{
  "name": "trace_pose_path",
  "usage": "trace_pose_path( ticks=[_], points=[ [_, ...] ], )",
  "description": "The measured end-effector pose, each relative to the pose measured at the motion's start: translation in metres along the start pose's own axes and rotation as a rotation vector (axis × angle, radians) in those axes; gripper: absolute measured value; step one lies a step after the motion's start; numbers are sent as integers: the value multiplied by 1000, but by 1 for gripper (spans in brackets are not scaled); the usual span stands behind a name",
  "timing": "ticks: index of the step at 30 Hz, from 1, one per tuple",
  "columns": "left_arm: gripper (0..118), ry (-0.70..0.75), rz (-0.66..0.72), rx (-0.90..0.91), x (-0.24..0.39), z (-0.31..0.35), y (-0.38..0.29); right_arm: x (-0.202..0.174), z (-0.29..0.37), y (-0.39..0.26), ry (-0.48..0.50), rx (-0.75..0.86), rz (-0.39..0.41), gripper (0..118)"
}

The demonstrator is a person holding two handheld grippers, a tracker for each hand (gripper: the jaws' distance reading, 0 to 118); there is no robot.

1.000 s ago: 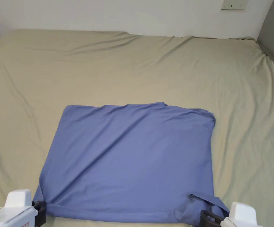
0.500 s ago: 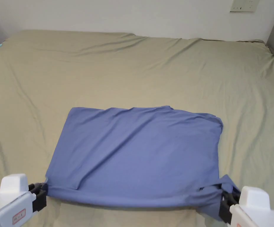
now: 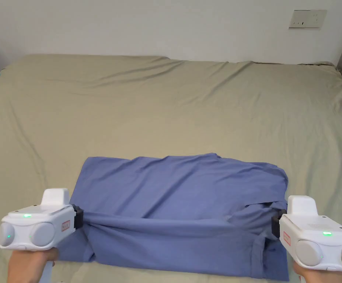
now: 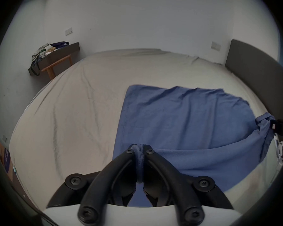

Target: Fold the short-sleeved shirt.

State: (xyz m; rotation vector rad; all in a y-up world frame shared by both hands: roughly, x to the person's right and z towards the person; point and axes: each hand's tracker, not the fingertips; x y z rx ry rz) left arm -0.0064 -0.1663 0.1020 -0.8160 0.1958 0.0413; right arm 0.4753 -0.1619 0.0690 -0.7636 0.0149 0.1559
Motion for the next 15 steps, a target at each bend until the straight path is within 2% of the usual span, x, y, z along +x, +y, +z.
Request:
trace_pose_path(
  ticks=[2, 6, 9, 10, 11, 12, 13, 14, 15],
  points=[
    [5, 18, -27, -51, 5, -22, 1, 2, -22, -1, 7, -51, -2, 9],
    [5, 28, -56, -122, 13, -46, -4, 7, -59, -13, 17, -159, -68, 9],
    [6, 34, -75, -133, 18, -49, -10, 10, -80, -27, 16, -208, -56, 9],
    [11, 38, -81, -124, 17, -47, -11, 10, -80, -28, 21, -203, -53, 11],
    [23, 38, -85, -125, 17, -45, -9, 10, -73, -26, 16, -176, -52, 19],
    [45, 38, -83, -129, 17, -42, -6, 13, -76, -24, 13, -171, -45, 32],
    [74, 32, -76, -129, 16, -37, -3, 14, -71, -21, 13, -178, -48, 50],
    [82, 15, -50, -113, 14, -26, 1, 16, -61, -16, 11, -161, -56, 58],
    [82, -14, -17, -73, 14, -13, 5, 17, -49, -11, 26, -109, -72, 58]
  ],
)
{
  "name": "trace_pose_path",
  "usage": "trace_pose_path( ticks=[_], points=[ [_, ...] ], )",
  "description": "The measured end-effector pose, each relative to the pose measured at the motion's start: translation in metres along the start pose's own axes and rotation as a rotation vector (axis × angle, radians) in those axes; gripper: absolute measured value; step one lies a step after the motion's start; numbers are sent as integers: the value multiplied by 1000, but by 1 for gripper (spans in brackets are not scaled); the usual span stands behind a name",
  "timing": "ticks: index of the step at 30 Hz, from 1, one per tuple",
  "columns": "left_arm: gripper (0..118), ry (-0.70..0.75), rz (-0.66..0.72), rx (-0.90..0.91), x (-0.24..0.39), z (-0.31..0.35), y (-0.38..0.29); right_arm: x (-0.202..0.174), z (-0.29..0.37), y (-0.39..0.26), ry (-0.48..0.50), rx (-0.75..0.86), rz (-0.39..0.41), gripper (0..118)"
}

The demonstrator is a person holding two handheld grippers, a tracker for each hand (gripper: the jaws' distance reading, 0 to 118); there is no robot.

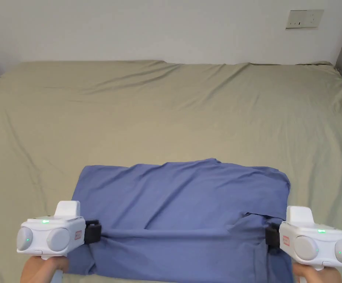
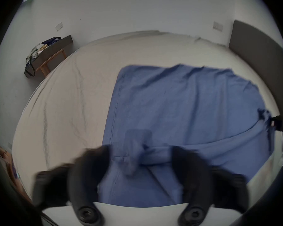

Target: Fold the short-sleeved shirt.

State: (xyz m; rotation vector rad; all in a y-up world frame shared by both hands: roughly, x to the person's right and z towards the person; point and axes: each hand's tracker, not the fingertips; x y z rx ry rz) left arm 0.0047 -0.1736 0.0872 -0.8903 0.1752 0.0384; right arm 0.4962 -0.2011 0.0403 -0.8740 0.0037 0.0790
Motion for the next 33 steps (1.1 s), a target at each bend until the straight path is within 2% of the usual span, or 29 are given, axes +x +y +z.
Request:
trace_pose_path(
  ticks=[1, 2, 4, 8, 12, 14, 15, 17, 18, 19, 20, 21, 23, 28, 33],
  points=[
    [100, -28, 18, 45, 0, 13, 2, -5, 36, 8, 20, 48, -6, 76],
    [111, -54, 38, 113, 2, 31, 5, -7, 56, 12, 40, 110, -7, 87],
    [112, -76, 60, 243, 6, 69, 11, -12, 99, 18, 51, 234, -3, 98],
    [112, -106, 49, 476, 20, 142, 12, -25, 177, 17, 66, 457, 5, 98],
    [112, -47, 22, 656, 36, 190, -3, -37, 226, 2, 40, 602, 16, 99],
    [108, -36, 29, 664, 40, 204, -10, -42, 237, -6, 19, 631, 23, 99],
    [102, -37, 30, 684, 40, 206, -15, -44, 243, -12, 6, 652, 26, 97],
    [66, -27, 15, 728, 41, 212, -26, -48, 249, -22, -15, 685, 33, 77],
    [38, -17, 7, 730, 43, 213, -31, -50, 252, -27, -26, 691, 41, 58],
    [0, -9, -2, 731, 44, 212, -35, -52, 254, -31, -34, 694, 41, 24],
    [0, -9, -3, 730, 43, 211, -38, -53, 255, -34, -38, 695, 42, 5],
    [0, -16, 9, 734, 42, 212, -43, -54, 254, -35, -35, 693, 40, 3],
    [0, -70, 42, 715, 36, 210, -46, -52, 255, -40, -18, 696, 36, 2],
    [0, -39, 54, 674, 29, 198, -46, -52, 252, -39, -17, 689, 39, 2],
    [0, -23, 34, 432, 10, 161, -40, -54, 248, -35, -12, 677, 39, 2]
  ],
)
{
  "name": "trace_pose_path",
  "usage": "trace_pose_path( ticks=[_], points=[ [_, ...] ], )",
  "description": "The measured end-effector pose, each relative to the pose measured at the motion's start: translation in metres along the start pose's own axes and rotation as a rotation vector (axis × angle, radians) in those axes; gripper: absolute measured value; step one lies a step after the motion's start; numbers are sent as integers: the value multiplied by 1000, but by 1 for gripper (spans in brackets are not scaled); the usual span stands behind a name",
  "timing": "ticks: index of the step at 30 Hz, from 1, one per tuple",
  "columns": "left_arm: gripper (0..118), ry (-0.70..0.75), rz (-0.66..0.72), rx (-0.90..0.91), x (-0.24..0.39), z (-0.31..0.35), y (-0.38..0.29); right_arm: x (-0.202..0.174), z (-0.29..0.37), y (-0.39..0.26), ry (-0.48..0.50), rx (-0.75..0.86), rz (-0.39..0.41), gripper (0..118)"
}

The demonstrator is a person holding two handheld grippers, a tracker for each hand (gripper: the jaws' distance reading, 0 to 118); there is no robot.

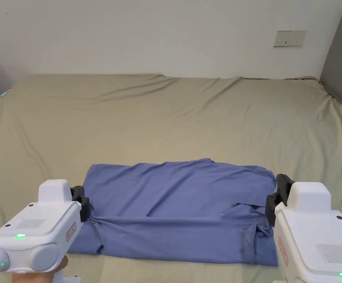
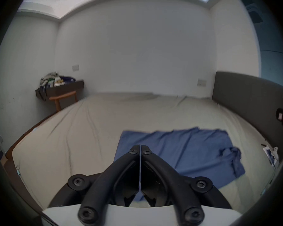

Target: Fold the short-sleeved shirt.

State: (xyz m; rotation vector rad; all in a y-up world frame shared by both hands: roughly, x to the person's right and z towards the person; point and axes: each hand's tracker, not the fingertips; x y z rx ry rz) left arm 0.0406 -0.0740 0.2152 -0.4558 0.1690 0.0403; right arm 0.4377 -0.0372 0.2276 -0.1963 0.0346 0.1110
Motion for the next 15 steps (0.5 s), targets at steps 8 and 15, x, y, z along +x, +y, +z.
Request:
trace_pose_path(
  ticks=[8, 15],
  points=[
    [93, 2, 93, -367, -54, -80, -37, -1, -18, -14, -2, -67, 5, 2],
    [89, 71, 117, -537, -70, -131, -73, -4, -39, -26, -12, -130, 4, 2]
  ],
)
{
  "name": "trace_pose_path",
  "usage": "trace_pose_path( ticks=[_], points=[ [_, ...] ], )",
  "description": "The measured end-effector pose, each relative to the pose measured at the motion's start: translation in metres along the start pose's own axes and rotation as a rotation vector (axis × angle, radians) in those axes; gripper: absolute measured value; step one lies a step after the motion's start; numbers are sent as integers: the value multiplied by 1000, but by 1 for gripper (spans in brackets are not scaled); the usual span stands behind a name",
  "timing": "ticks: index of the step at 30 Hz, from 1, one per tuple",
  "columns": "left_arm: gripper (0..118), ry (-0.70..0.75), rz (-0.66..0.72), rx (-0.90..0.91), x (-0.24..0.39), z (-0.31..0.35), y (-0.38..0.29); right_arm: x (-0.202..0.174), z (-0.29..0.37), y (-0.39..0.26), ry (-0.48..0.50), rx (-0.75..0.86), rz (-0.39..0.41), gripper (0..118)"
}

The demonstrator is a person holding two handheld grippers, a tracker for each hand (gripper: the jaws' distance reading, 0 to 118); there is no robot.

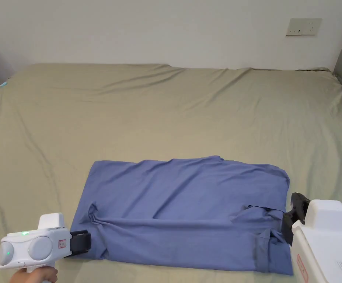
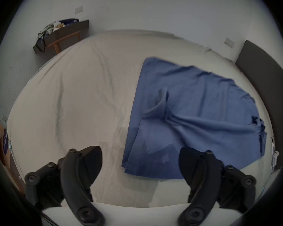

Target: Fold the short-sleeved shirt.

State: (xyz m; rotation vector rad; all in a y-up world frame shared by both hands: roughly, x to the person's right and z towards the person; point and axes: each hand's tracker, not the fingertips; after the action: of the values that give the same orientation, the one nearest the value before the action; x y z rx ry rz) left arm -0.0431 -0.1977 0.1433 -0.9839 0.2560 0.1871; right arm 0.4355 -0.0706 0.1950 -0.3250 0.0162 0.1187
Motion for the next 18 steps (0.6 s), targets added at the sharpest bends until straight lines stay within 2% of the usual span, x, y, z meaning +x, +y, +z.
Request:
trace_pose_path(
  ticks=[2, 3, 4, 5, 6, 7, 8, 9, 10, 11, 12, 14, 16, 17, 18],
  points=[
    [55, -16, -6, -32, 1, -13, -3, -1, -3, -2, -3, -10, 1, 2],
    [55, -29, -7, -50, 3, -16, -8, 0, -5, -3, -5, -18, 4, 2],
    [47, -16, -9, -25, 6, -13, -13, 0, -8, -4, -6, -25, 4, 2],
    [32, -7, -10, 32, 7, -7, -12, 1, -10, -5, -7, -35, 3, 2],
    [14, -15, -21, 11, 9, -6, -10, 4, -12, -8, -7, -53, -6, 2],
    [8, -23, -38, 17, 10, -1, -11, 6, -16, -11, -11, -74, -17, 3],
    [7, -60, -46, 21, 9, 2, -10, 8, -21, -14, -13, -107, -29, 4],
    [7, -65, -32, 19, 9, 5, -7, 13, -29, -21, -12, -155, -43, 10],
    [7, -60, -26, 22, 9, 8, -5, 16, -35, -27, -21, -196, -57, 24],
    [7, -70, -15, 47, 7, 14, -5, 19, -45, -36, -15, -250, -75, 30],
    [7, -90, 6, 87, 5, 22, -3, 22, -55, -45, -9, -314, -84, 30],
    [7, -116, 28, 115, 4, 33, 1, 26, -75, -67, -1, -435, -109, 70],
    [7, -142, 41, 130, 0, 42, 3, 27, -94, -89, -13, -532, -137, 102],
    [7, -145, 35, 135, 1, 45, 5, 27, -101, -101, -12, -571, -140, 106],
    [7, -145, 30, 141, 2, 47, 5, 26, -107, -108, -20, -606, -144, 104]
  ],
)
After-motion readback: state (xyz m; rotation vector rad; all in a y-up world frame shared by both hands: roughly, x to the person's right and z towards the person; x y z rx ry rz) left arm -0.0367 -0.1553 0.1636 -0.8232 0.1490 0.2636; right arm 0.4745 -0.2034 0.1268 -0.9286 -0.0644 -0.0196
